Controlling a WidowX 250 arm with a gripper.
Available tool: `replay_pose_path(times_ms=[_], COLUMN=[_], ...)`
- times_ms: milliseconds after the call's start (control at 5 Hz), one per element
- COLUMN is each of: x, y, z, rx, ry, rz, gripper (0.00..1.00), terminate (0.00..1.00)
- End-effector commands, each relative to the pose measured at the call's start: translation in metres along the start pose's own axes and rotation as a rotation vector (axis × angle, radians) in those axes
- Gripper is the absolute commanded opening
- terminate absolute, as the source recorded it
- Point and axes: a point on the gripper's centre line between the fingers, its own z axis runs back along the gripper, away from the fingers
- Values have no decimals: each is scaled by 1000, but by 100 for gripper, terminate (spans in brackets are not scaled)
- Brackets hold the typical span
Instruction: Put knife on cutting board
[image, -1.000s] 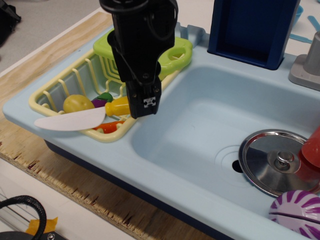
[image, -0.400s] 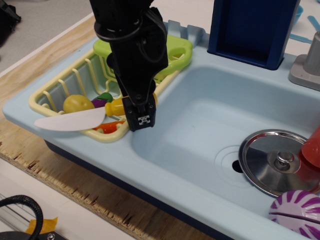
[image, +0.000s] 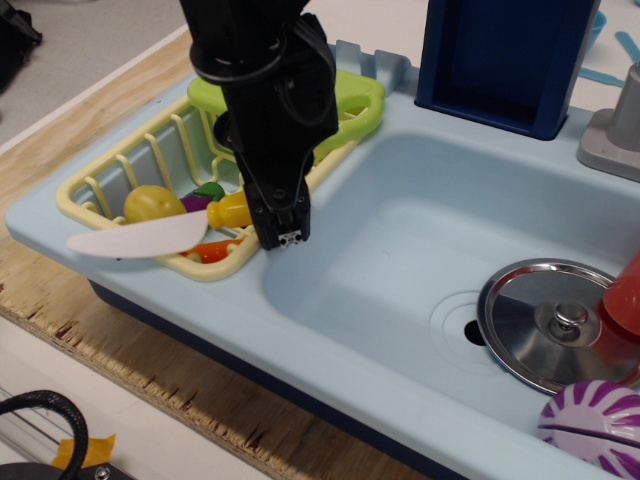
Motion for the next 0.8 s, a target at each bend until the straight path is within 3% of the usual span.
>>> replay_pose_path(times_ms=[0,200,600], x=[16,28,61], y=[13,22,70], z=[30,34,33], rx=[92,112,48], ry=[-4,-27,-18], rz=[-87,-152,-345], gripper=[100,100,100], terminate=[0,0,0])
